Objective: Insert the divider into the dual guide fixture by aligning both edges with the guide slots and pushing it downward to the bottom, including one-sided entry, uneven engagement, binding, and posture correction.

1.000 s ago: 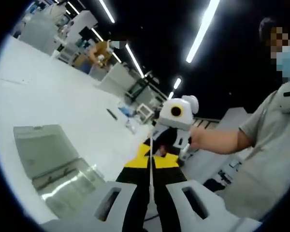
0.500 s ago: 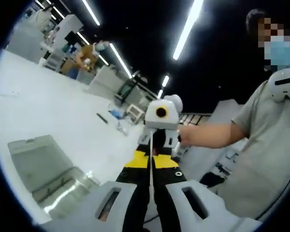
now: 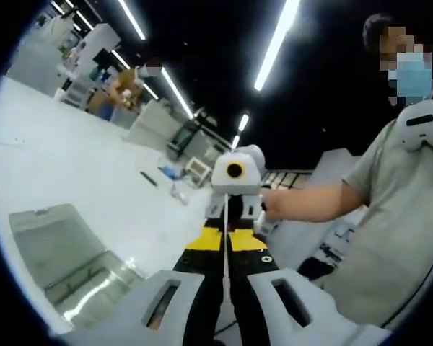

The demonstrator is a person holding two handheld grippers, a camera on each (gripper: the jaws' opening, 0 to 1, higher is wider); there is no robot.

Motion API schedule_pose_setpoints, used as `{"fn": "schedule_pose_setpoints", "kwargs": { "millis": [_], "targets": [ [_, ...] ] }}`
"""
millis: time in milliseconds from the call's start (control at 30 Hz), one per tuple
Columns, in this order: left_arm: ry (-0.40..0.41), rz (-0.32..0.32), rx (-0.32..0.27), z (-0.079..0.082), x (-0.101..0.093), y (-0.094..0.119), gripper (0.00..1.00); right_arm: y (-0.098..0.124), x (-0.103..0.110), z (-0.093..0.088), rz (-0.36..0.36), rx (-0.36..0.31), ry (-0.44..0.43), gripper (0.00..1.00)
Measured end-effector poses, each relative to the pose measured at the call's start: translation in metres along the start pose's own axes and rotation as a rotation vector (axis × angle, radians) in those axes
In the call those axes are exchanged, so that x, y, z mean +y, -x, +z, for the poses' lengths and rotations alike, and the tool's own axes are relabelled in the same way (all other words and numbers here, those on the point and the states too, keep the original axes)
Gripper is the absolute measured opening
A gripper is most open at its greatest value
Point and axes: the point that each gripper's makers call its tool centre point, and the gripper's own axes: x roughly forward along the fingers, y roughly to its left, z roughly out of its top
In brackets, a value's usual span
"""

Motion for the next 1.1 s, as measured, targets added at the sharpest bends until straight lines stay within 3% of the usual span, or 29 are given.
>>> {"fn": "schedule_pose_setpoints", "kwargs": {
  "millis": [533,1100],
  "targets": [
    [0.000,-0.013,0.002,0.000,-0.002,0.000,0.00,0.002,-0.001,0.003,0.023,-0.027,-0.054,0.11],
    [0.008,-0.021,0.000,-0.002,-0.001,0.004,0.00,0.000,0.009,0.003,0.066,-0.030,-0.053,0.00]
  ]
}}
